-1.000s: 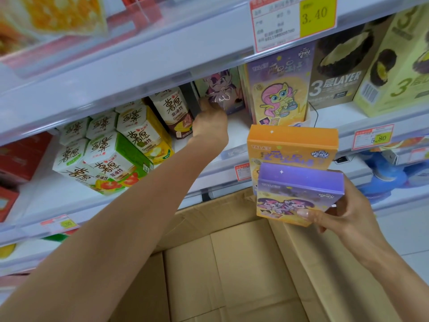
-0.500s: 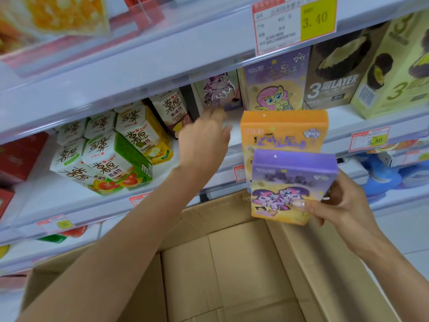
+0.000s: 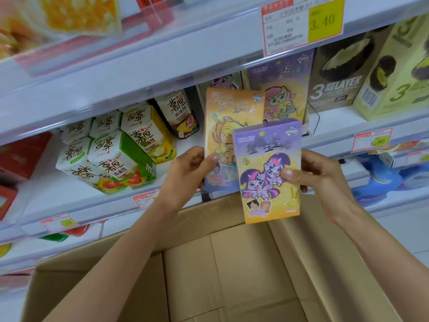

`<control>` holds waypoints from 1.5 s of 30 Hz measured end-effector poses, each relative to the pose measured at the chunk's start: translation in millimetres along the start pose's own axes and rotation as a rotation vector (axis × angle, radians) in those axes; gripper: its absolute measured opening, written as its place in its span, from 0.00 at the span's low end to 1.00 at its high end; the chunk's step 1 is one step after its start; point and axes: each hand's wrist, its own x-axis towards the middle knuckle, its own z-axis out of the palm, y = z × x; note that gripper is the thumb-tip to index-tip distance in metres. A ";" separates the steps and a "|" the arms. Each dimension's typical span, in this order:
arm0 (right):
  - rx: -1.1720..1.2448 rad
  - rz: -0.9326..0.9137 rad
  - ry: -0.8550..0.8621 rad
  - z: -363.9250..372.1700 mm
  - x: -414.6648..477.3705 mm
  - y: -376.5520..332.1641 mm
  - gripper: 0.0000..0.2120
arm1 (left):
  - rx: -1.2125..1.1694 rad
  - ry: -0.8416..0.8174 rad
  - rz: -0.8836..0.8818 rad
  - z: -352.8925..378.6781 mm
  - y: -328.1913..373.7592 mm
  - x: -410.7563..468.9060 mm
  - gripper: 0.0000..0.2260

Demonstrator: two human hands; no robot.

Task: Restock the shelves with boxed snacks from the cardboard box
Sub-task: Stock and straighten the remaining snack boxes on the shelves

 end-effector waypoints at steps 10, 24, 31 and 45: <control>-0.812 -0.199 -0.326 11.4 56.4 -27.5 0.18 | 0.319 0.376 0.174 -51.4 -16.1 -8.2 0.25; -0.865 0.011 -0.426 4.7 45.3 -41.5 0.13 | 0.389 0.429 0.208 -31.1 10.8 16.8 0.15; -0.814 -0.024 -0.398 1.0 47.5 -33.0 0.12 | 0.155 0.296 0.198 -23.8 12.2 14.4 0.11; -0.768 0.002 -0.398 -0.2 51.9 -36.9 0.11 | 0.669 0.445 0.223 27.0 28.3 73.3 0.25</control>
